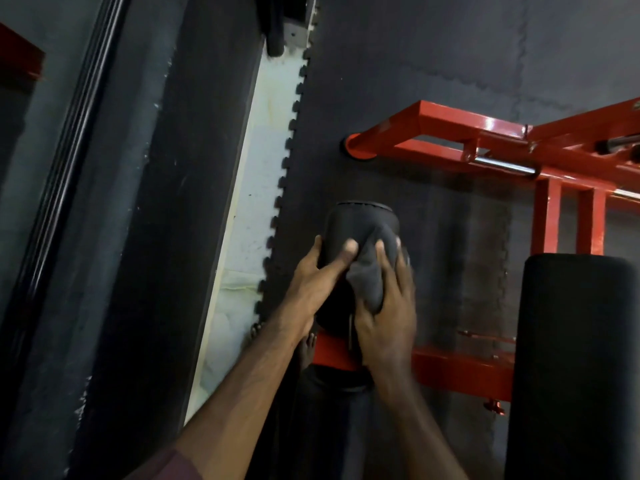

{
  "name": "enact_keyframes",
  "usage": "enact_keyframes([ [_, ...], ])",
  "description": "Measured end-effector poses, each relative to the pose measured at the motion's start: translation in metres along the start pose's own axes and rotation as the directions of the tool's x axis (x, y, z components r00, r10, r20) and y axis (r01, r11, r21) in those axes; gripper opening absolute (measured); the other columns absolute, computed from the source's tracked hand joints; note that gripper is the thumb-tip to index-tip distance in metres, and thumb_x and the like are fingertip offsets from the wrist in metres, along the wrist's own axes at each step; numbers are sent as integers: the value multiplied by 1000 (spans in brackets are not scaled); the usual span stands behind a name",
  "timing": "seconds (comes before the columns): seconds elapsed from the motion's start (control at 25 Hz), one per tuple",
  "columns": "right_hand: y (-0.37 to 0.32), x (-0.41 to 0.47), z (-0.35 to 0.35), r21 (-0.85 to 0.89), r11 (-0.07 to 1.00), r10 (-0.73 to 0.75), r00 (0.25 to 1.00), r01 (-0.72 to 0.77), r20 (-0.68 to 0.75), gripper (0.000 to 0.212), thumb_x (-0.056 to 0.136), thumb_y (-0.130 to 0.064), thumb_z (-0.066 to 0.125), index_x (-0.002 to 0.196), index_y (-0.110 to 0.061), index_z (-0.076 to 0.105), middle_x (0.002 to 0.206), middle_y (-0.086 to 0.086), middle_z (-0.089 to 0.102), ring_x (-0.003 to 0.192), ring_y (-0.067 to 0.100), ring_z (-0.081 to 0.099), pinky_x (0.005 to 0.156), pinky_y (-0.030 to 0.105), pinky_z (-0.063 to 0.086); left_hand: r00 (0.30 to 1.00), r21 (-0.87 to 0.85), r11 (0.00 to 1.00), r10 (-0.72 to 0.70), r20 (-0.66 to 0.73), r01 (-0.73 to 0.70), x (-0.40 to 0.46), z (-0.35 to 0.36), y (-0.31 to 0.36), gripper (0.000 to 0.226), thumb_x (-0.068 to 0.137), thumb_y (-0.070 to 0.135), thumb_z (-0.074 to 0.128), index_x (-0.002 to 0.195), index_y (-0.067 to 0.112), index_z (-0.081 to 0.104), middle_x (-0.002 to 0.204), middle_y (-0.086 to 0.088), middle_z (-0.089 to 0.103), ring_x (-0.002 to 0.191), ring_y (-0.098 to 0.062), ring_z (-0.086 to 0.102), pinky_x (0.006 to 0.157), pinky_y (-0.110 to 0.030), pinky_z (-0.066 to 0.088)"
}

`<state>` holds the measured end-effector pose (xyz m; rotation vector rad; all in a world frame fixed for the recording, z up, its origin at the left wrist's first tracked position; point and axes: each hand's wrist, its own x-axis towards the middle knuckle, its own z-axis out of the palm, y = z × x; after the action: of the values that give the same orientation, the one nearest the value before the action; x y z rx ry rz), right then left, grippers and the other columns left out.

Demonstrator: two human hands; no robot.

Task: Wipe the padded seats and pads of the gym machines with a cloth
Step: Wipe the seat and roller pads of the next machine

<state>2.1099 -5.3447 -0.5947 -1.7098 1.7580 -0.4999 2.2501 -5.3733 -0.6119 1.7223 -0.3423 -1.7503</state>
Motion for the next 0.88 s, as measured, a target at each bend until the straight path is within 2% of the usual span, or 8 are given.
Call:
enact_keyframes([
  [0.08,-1,42,-1,30,1000,3,1000,-2,-30,80,95,-15,71,163,-35,33,173,-13,20,160,14,18,124,52,34,1000,-24,1000,3,-18,-3,5,-6,-5,70,96,62,66,156,31,50,145,15,58,136,-9,56,111,-25,45],
  [0.16,3,61,-3,77,996,48,998,-44,-51,73,98,-24,70,162,-37,35,172,-16,22,159,11,22,122,52,38,999,-26,999,20,-35,-21,4,-7,-8,61,100,48,68,156,32,49,143,19,57,133,-5,56,112,-24,45],
  [0.24,4,41,-2,97,995,39,998,-34,-52,76,96,-19,70,162,-32,35,173,-13,20,161,13,16,124,54,33,995,-26,998,55,-84,-58,1,-6,-7,60,97,40,75,153,32,54,141,13,65,123,-3,63,106,-24,51],
  [0.32,2,-5,1,-2,999,-35,999,35,-12,86,87,-6,69,163,-26,35,175,-7,16,163,21,8,127,58,25,986,-5,996,90,-142,-91,-1,-2,-4,60,91,37,82,147,31,60,130,7,72,110,-2,69,97,-23,56],
  [0.4,-1,-39,5,-78,994,-72,997,73,27,88,82,-9,66,163,-25,35,175,-8,14,163,26,5,126,60,23,984,25,996,92,-156,-89,-1,2,1,61,87,37,85,143,32,62,123,7,74,107,-4,70,97,-29,58],
  [0.52,-6,2,6,-103,991,-80,997,81,6,85,82,-16,62,162,-30,37,174,-11,17,163,27,8,124,60,29,984,6,997,79,-157,-79,-4,0,5,52,96,35,77,145,30,62,130,5,72,116,-9,68,106,-34,55],
  [0.68,-27,65,1,-228,973,-31,999,24,-28,79,82,-31,34,161,-30,39,173,-6,23,161,32,14,121,60,32,987,8,999,49,-154,-48,0,-6,4,38,108,21,60,145,28,63,137,4,68,123,-16,66,113,-39,51],
  [0.88,-19,-24,-1,-318,938,-108,988,139,113,82,84,-24,47,164,-30,31,176,-7,10,163,28,0,124,62,26,997,185,981,63,-47,-53,-14,-17,9,43,110,22,56,150,35,56,148,-1,61,128,-17,62,115,-42,49],
])
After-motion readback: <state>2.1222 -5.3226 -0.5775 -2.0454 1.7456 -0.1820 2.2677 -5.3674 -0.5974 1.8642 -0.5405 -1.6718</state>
